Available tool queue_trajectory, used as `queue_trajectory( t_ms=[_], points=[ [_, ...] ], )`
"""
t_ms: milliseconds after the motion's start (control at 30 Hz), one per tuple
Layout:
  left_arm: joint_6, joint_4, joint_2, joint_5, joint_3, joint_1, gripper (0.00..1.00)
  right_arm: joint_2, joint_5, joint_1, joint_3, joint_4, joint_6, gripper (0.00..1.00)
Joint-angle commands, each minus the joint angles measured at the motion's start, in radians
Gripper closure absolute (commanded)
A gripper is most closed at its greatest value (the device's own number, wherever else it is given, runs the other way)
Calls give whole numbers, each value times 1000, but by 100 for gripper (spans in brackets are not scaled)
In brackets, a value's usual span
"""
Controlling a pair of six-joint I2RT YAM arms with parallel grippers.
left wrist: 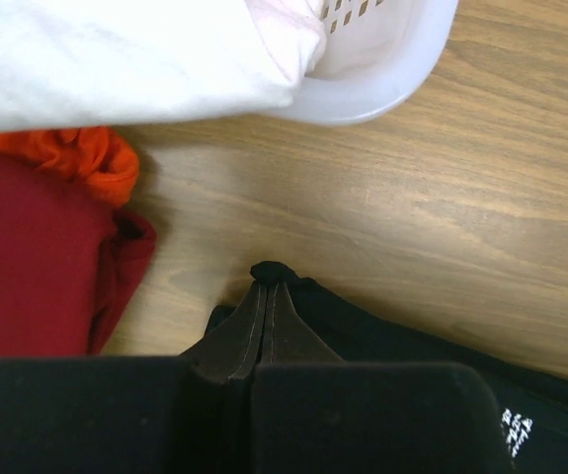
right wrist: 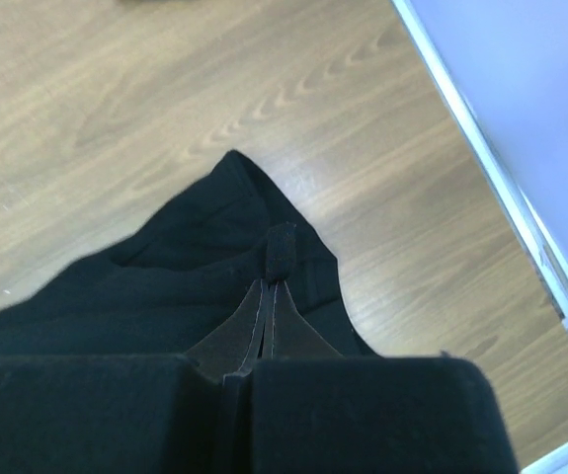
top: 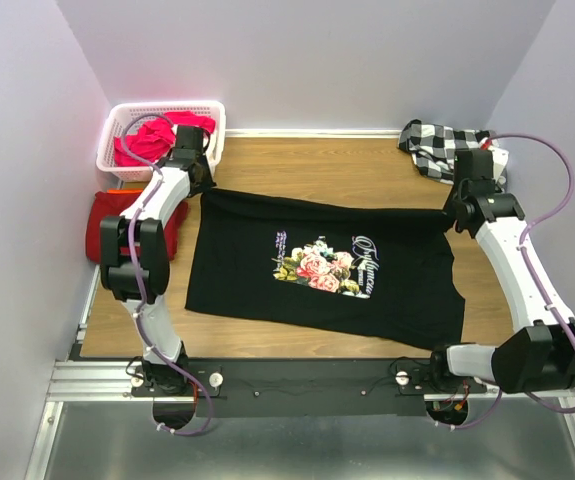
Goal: Fold and stack the t-shirts
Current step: Fold the other side of the tshirt into a rectangle
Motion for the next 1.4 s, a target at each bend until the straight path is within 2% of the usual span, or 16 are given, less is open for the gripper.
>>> queue_trajectory(
  t_ms=[0, 467, 800, 1367],
  points=[
    [-1, -15, -97, -44, -51, 7, 100, -38, 5, -1, -52, -54, 45, 99],
    [-44, -9, -164, -33, -295, 7, 100, -85, -85, -3, -169, -150, 117, 99],
    [-66, -35, -158, -14, -335, 7, 100, 3, -138, -1, -118, -301, 166, 99],
    [-86, -61, -147, 0, -378, 7, 100, 30, -214, -1, -189, -411, 269, 99]
  ],
)
